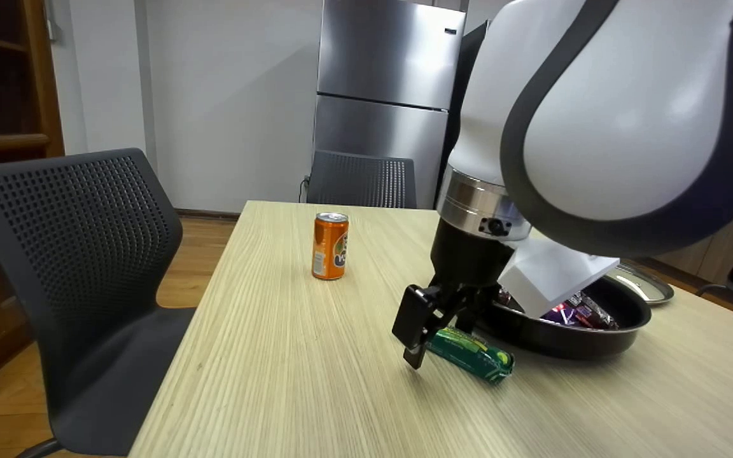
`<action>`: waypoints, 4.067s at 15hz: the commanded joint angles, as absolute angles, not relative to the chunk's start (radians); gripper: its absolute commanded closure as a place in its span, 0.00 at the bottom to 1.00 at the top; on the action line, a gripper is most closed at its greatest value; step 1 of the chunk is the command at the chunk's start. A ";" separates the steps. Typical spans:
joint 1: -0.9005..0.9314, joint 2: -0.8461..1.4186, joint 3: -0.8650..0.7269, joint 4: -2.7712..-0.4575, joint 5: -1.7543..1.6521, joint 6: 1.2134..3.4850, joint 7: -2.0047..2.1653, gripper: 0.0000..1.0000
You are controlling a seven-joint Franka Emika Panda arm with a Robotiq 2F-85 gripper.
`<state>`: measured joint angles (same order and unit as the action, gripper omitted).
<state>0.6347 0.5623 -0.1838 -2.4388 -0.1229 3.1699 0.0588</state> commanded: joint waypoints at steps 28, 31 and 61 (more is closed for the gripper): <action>0.611 0.510 -0.185 -2.436 -0.296 3.054 -0.071 0.00; 0.604 0.514 -0.181 -2.433 -0.298 3.050 -0.080 0.00; 0.545 0.518 -0.135 -2.426 -0.297 3.051 -0.092 0.88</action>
